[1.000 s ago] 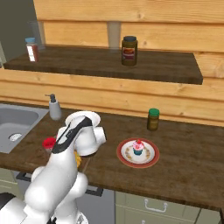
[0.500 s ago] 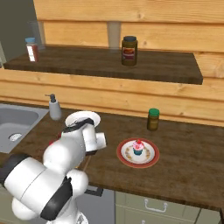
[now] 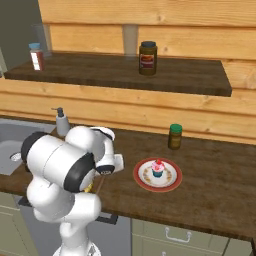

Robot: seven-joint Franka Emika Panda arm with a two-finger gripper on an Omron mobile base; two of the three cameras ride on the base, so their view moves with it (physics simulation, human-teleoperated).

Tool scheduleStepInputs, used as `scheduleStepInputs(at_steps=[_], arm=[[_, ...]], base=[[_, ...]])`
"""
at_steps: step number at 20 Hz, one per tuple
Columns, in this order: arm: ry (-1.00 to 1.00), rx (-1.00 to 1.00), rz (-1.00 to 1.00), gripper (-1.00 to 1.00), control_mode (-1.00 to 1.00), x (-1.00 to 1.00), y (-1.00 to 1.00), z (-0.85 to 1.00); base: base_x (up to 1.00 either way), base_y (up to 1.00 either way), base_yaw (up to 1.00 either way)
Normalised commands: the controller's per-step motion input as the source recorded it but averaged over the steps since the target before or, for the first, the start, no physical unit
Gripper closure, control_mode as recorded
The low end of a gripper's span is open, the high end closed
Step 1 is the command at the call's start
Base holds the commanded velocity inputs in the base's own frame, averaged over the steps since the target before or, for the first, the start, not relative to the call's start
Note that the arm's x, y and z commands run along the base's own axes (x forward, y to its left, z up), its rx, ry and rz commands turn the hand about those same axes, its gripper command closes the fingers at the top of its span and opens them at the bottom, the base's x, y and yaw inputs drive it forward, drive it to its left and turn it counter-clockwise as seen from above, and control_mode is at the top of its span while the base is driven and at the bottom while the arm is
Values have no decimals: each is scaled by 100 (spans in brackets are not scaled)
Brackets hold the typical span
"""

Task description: From the different types of pastries on the counter, select a croissant and place it on the cutting board. Then retrieve a jar of jam from the cabinet and place it alongside the croissant on the cutting board.

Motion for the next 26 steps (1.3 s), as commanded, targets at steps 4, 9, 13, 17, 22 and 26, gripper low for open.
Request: scheduleStepInputs(at_steps=[4, 9, 13, 17, 22, 26], arm=[[0, 0, 0, 100, -100, 2, 3, -98], [0, 0, 0, 100, -100, 4, 6, -19], [-8, 0, 1, -100, -100, -13, 15, -53], [3, 0, 2, -100, -100, 2, 2, 0], [-3, 1, 1, -100, -100, 8, 0, 21], [-9, 2, 1, -100, -100, 15, 0, 39]], base=[[0, 0, 0], [0, 0, 0], [0, 0, 0], [0, 0, 0], [0, 0, 0], [0, 0, 0]])
